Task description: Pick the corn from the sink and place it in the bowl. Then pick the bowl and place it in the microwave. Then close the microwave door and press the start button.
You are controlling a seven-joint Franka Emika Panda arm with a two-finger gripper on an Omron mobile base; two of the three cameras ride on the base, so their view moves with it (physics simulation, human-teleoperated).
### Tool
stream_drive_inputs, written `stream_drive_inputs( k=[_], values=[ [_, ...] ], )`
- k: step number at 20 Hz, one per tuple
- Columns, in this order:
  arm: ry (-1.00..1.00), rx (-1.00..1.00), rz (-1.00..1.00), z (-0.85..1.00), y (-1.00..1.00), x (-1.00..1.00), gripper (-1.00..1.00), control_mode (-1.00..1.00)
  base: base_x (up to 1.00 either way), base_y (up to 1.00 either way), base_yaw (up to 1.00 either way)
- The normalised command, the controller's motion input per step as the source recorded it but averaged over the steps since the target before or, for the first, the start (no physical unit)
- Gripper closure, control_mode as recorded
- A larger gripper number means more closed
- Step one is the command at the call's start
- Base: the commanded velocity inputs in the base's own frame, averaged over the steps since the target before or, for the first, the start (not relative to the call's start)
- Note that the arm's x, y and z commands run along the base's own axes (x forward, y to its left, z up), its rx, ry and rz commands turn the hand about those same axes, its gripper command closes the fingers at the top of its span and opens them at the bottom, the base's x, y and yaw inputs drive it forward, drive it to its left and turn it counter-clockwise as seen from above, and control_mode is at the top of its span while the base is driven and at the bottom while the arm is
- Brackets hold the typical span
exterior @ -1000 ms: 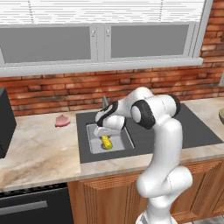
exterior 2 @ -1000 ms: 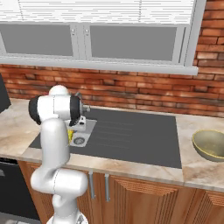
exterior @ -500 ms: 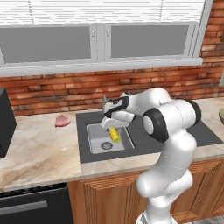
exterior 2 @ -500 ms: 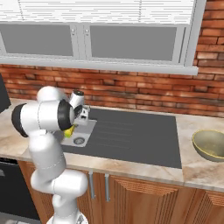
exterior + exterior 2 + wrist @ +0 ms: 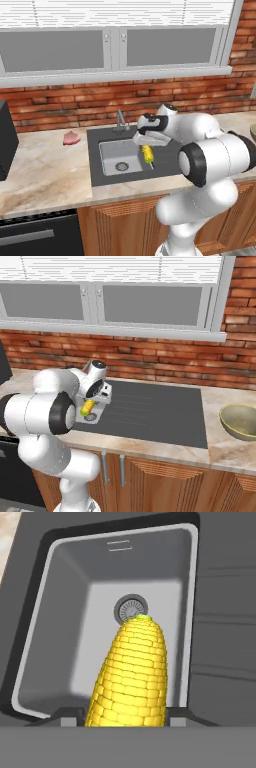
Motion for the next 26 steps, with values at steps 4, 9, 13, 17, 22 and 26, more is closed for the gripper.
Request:
stream_drive_inputs(
  k=[4, 9, 13, 17, 22, 26],
  values=[
    [0.00, 0.00, -0.17, 0.59, -0.76, -0.15, 1.00, -1.00, 0.00, 0.00, 0.00],
    [-0.06, 0.00, -0.21, 0.38, -0.91, -0.02, 1.00, -1.00, 0.00, 0.00, 0.00],
    [-0.10, -0.04, -0.12, 0.38, -0.91, -0.02, 1.00, -1.00, 0.00, 0.00, 0.00],
    [-0.16, -0.19, -0.02, 0.22, -0.71, 0.00, 1.00, -1.00, 0.00, 0.00, 0.00],
    [-0.11, -0.44, 0.05, 0.08, -0.08, 0.00, 1.00, -1.00, 0.00, 0.00, 0.00],
    [-0.08, -0.40, 0.09, 0.31, -0.42, 0.00, 1.00, -1.00, 0.00, 0.00, 0.00]
  ],
)
